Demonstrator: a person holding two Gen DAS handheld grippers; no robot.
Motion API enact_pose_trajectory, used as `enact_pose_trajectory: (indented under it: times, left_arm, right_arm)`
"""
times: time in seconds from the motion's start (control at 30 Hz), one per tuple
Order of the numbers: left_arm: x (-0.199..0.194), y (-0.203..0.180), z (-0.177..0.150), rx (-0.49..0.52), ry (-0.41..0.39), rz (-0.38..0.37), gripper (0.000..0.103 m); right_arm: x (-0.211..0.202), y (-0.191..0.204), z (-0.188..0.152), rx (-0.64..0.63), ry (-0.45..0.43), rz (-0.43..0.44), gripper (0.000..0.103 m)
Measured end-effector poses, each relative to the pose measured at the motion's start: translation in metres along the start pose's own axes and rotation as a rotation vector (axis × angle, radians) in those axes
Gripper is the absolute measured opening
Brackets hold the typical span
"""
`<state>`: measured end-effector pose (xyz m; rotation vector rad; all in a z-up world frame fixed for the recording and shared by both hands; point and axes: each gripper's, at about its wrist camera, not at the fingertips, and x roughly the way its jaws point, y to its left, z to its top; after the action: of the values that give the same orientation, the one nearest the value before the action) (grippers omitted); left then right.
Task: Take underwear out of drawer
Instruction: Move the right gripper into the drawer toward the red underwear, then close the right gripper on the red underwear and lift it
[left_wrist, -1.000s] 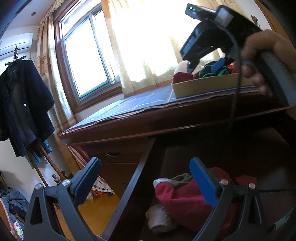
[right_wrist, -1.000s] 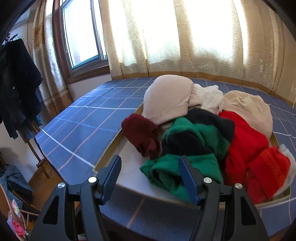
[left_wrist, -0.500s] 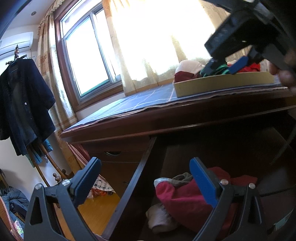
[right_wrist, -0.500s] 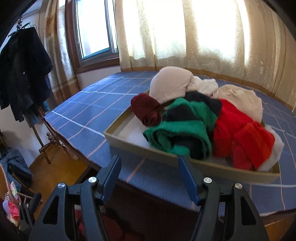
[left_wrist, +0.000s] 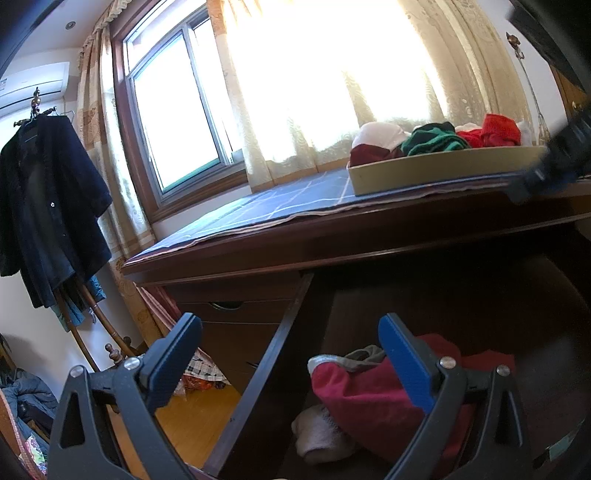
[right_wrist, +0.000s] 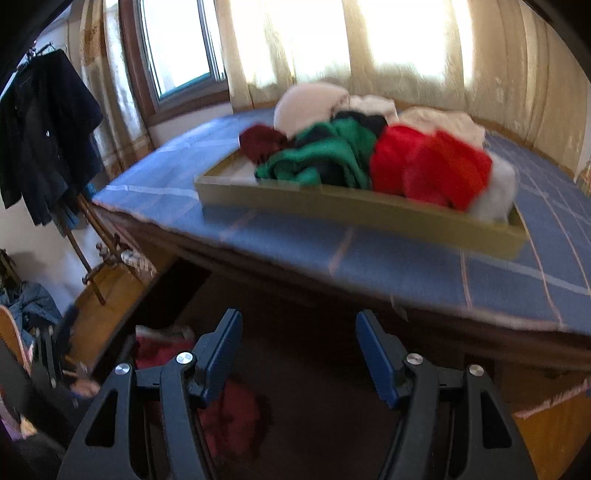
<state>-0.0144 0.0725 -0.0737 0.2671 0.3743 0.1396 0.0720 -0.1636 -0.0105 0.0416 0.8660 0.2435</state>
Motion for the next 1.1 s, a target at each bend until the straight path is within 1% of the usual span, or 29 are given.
enact_pose_trajectory:
  times: [0.2, 0.3, 0.4, 0.47, 0.53, 0.63, 0.67, 0.7, 0.73, 0.8, 0.83, 0.9, 0.97, 1.1]
  left_arm:
    - [0.0, 0.001, 0.0, -0.003, 0.0, -0.004, 0.098]
    - [0.0, 0.001, 0.0, -0.004, 0.0, -0.005, 0.098]
    - [0.001, 0.001, 0.0, -0.005, -0.001, -0.005, 0.098]
    - [0.002, 0.001, 0.001, -0.009, 0.0, -0.009, 0.098]
    - [0.001, 0.001, 0.001, -0.013, -0.001, -0.013, 0.098]
    - [0.0, 0.002, 0.001, -0.023, -0.003, -0.023, 0.099]
    - [0.0, 0.005, 0.002, -0.036, -0.003, -0.029, 0.099]
    - [0.0, 0.008, 0.002, -0.052, -0.002, -0.037, 0.099]
    - [0.0, 0.012, 0.002, -0.072, 0.002, -0.043, 0.099]
    - [0.0, 0.021, 0.002, -0.117, 0.013, -0.042, 0.099]
    - [0.001, 0.027, 0.002, -0.14, 0.023, -0.033, 0.099]
    - [0.004, 0.035, 0.001, -0.164, 0.039, -0.01, 0.099]
    - [0.006, 0.042, 0.0, -0.181, 0.048, 0.017, 0.099]
    - [0.009, 0.053, 0.003, -0.188, 0.038, 0.056, 0.099]
  right_arm:
    - [0.001, -0.007, -0.031, -0.023, 0.103, -0.007, 0.066]
    - [0.002, -0.012, -0.045, -0.029, 0.174, -0.02, 0.066]
    - [-0.003, -0.016, -0.062, -0.064, 0.254, -0.05, 0.066]
    - [-0.007, -0.016, -0.068, -0.091, 0.272, -0.061, 0.066]
    - [-0.008, -0.014, -0.069, -0.11, 0.281, -0.049, 0.066]
    - [0.0, -0.004, -0.061, -0.098, 0.28, 0.034, 0.066]
    - [0.006, 0.002, -0.057, -0.089, 0.286, 0.091, 0.066]
    - [0.011, 0.007, -0.054, -0.09, 0.295, 0.125, 0.066]
    - [0.019, 0.017, -0.049, -0.107, 0.309, 0.168, 0.066]
    - [0.03, 0.031, -0.044, -0.141, 0.32, 0.214, 0.066]
    - [0.038, 0.042, -0.042, -0.168, 0.336, 0.238, 0.066]
    - [0.047, 0.051, -0.041, -0.182, 0.359, 0.286, 0.066]
    - [0.06, 0.06, -0.038, -0.169, 0.396, 0.378, 0.066]
    - [0.083, 0.075, -0.036, -0.151, 0.461, 0.487, 0.066]
